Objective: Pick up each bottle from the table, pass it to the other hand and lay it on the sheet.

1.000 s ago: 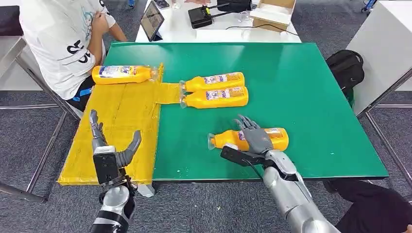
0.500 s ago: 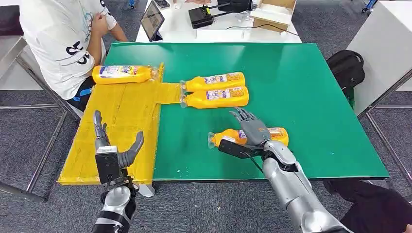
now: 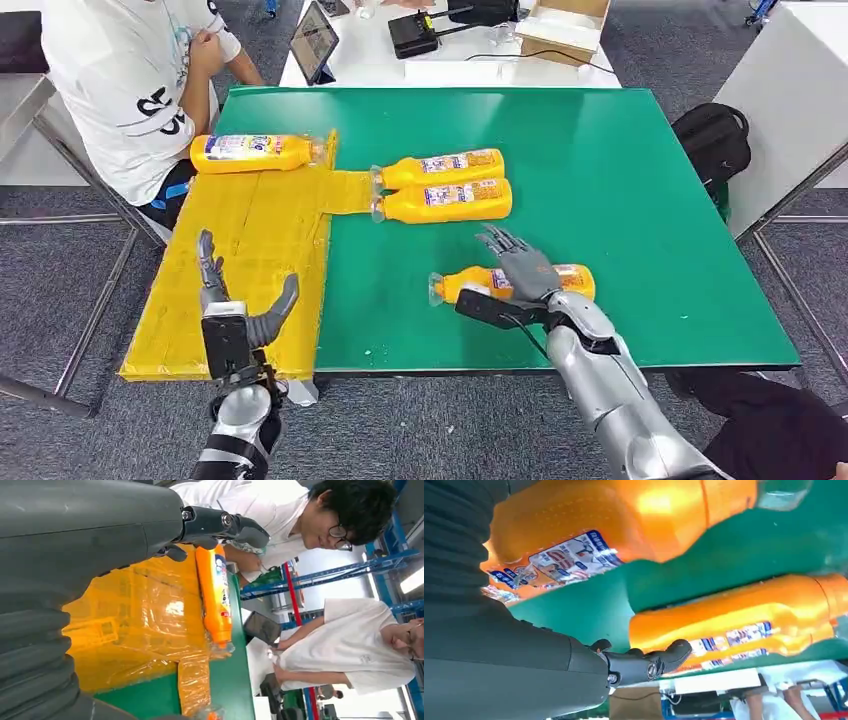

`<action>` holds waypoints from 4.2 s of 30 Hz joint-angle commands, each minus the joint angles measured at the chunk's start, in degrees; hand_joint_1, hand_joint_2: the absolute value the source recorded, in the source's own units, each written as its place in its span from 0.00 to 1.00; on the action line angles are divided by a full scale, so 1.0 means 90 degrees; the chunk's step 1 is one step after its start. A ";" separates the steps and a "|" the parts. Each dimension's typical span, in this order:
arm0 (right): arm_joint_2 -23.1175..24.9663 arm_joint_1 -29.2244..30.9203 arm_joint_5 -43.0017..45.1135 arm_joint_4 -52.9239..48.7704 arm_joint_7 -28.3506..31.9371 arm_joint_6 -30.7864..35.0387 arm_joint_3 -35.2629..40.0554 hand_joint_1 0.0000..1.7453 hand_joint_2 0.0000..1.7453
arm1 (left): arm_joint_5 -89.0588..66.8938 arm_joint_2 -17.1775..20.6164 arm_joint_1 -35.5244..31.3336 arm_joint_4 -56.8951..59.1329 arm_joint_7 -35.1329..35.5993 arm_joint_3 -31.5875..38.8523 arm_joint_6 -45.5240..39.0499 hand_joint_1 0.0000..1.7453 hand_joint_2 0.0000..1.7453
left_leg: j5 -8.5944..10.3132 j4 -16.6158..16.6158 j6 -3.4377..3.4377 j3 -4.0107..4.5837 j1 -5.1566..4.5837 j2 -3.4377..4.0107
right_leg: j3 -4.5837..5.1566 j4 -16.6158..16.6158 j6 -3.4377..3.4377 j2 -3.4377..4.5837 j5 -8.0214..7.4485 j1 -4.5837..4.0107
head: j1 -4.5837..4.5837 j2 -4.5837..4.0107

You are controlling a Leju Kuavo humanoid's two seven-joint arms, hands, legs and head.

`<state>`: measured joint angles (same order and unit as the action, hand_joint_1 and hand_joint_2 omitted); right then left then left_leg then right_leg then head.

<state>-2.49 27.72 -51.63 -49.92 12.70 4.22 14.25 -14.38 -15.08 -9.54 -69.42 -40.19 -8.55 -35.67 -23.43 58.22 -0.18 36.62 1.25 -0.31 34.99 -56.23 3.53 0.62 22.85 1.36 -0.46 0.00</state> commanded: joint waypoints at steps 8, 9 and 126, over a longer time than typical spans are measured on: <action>-0.0594 0.0013 0.0139 0.0222 -0.0001 -0.0067 0.0123 0.00 1.00 | -0.0012 0.0035 -0.0249 0.0526 0.0022 0.0055 0.0003 0.00 1.00 | -0.0005 -0.0005 0.0007 -0.0019 -0.0001 -0.0005 | -0.0021 0.0005 -0.0012 -0.0012 0.0007 -0.0002 | 0.0000 0.0000; -0.0657 -0.0016 0.0147 0.0160 -0.0009 -0.0066 0.0108 0.00 1.00 | -0.0009 0.0030 -0.0245 0.0527 0.0022 0.0062 0.0005 0.00 1.00 | -0.0010 -0.0005 0.0010 -0.0031 -0.0001 -0.0011 | -0.0036 0.0006 -0.0017 -0.0020 0.0013 -0.0004 | 0.0000 0.0000; 0.1985 -0.3204 0.3581 -0.2713 0.3033 0.2509 -0.0988 1.00 1.00 | 0.1693 -0.0417 0.0531 -0.0034 0.0477 -0.1758 0.4844 0.00 1.00 | -0.0024 -0.0011 0.0006 -0.0022 0.0001 -0.0004 | -0.0025 0.0014 -0.0019 -0.0010 0.0017 -0.0006 | 0.0002 0.0000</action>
<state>15.61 -2.27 -19.80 -81.65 38.03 26.25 2.82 0.48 -18.27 -7.53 -68.83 -36.24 -21.88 7.69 -23.50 58.21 -0.20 36.79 1.25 -0.47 35.11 -56.22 3.51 0.47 22.91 1.36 -0.44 0.00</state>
